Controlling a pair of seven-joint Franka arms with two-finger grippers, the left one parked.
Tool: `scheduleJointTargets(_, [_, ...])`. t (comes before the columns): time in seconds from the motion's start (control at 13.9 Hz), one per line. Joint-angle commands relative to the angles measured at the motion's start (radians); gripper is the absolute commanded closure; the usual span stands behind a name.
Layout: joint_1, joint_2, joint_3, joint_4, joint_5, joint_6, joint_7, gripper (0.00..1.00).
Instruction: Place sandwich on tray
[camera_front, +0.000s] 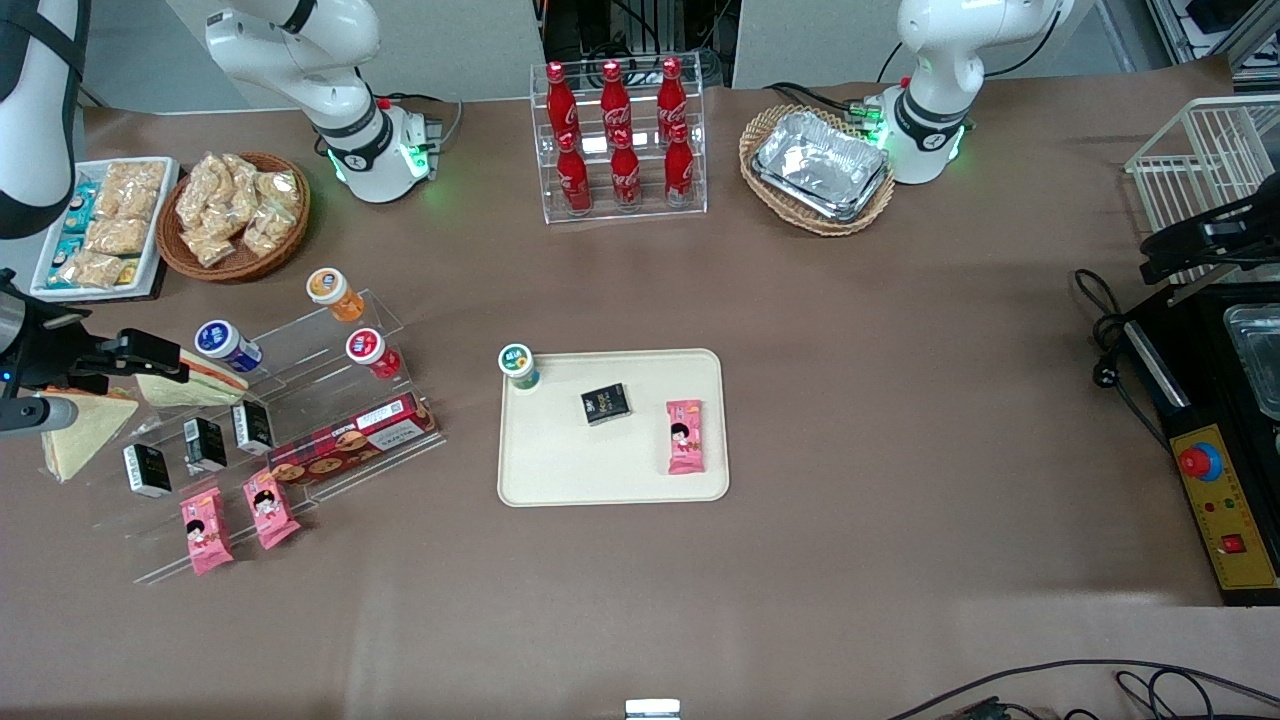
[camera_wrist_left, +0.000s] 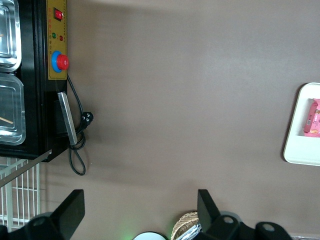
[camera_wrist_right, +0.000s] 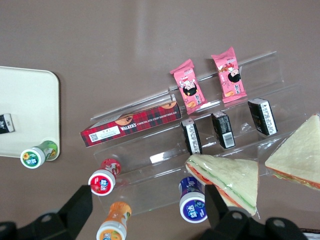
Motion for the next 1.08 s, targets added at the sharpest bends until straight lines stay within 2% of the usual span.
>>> scheduleJointTargets(0.0, [0.008,-0.01,0.007,0.002,-0.023,0.0,0.009,0.0])
scheduleJointTargets(0.22, [-0.001,-0.01,0.002,0.002,-0.061,0.0,-0.003,0.0])
scheduleJointTargets(0.65, [-0.044,-0.011,-0.024,-0.005,-0.058,0.039,-0.026,0.0])
scheduleJointTargets(0.79, [-0.072,-0.017,-0.04,-0.004,-0.051,0.039,-0.031,0.0])
scheduleJointTargets(1.01, [-0.161,-0.017,-0.045,-0.004,-0.026,0.039,-0.034,0.0])
